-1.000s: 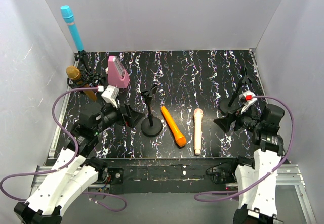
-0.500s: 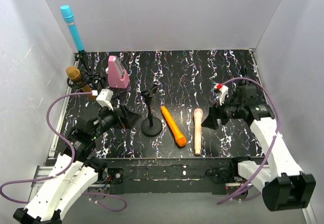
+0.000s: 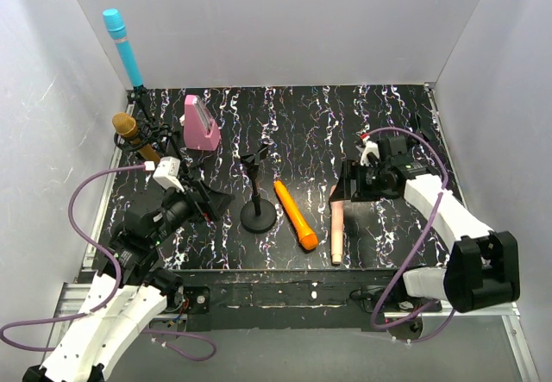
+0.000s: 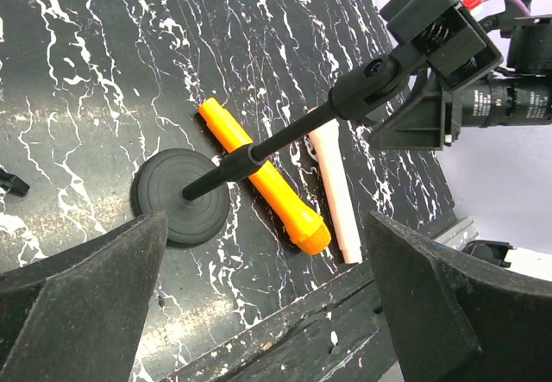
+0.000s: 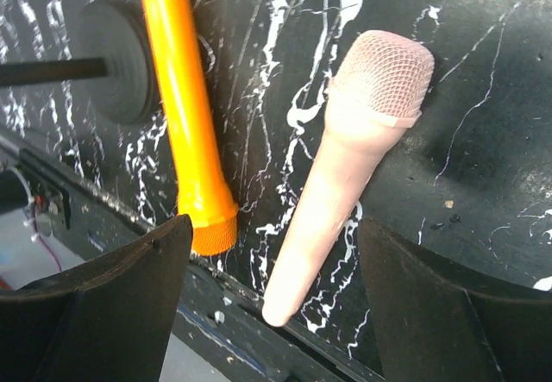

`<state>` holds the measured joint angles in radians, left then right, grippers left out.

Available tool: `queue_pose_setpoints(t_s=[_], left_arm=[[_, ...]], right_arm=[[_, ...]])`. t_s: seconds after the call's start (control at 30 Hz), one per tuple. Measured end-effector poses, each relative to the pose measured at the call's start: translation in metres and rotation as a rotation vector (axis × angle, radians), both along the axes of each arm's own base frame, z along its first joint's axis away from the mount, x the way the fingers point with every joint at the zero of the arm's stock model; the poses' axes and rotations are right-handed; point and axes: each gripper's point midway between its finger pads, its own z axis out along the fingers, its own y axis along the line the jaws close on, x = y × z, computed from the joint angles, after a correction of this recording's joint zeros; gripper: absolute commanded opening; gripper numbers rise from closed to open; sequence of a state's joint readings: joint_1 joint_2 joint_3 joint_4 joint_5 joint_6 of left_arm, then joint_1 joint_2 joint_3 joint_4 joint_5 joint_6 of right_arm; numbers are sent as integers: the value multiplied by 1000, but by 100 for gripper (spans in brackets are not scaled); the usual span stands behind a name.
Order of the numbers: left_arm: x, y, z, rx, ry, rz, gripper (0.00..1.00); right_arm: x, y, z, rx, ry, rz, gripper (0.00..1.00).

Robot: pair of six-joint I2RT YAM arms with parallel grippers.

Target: Attach the microphones to the stand

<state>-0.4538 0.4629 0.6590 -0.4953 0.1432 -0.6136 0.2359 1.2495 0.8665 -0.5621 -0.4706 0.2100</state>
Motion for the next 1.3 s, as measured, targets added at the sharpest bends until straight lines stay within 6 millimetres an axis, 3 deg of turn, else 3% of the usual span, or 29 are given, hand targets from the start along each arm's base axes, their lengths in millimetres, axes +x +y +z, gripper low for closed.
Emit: queue_pose_setpoints(t_s=[0.33,0.63,0.83,1.13,1.3], left_arm=[[6,-3,-10,24,52,0,98],[2,-1,-5,20,26,-3,98],[-1,1,0,30,2,-6,98],[-1,2,1,41,-9,-11,98],[-3,1,10,41,-31,-30,98]], right_arm=[[5,2,-60,-195,166,-130,91],[12,0,-88,-338,202,-147,82],[13,-2,-95,-426,167,-120,67],[14,1,-98,-449,170,-70,27],[17,6,-98,-440,164,-31,13]])
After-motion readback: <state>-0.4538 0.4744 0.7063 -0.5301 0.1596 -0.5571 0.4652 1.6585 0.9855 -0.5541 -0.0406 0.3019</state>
